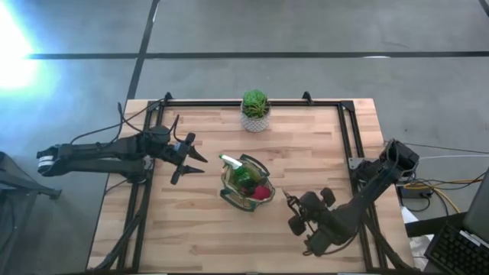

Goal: Pick & Place Garden tools in Gardening bag
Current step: Put the green shear scissors into the white gardening bag

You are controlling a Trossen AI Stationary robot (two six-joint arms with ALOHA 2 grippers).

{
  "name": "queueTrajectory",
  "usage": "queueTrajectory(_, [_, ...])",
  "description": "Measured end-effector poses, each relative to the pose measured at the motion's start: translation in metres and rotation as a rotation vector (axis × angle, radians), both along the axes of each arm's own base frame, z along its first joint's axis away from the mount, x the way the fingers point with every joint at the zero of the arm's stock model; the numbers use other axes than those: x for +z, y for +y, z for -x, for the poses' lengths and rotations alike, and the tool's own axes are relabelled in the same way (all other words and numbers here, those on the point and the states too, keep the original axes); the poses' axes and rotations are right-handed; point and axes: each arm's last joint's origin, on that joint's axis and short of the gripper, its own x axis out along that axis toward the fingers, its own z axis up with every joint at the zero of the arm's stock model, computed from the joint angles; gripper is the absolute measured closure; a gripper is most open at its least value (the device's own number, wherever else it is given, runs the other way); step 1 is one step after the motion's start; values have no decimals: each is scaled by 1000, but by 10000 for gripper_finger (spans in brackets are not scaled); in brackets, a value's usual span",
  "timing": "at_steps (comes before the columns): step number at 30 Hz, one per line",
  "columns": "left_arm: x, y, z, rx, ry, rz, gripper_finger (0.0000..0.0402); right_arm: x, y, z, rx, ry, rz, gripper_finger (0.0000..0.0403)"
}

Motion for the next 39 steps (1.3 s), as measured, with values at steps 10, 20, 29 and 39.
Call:
queueTrajectory(10, [0,0,0,0,0,0,218,-23,4,24,130,-99,223,384])
queueTrajectory(20, [0,0,0,0,0,0,218,-48,11,18,210,-457,390,384])
queueTrajectory(29, [0,0,0,0,0,0,218,-52,9,13,194,-542,575,384])
queueTrajectory(39, [0,0,0,0,0,0,218,-53,-10,-4,107,-525,597,384])
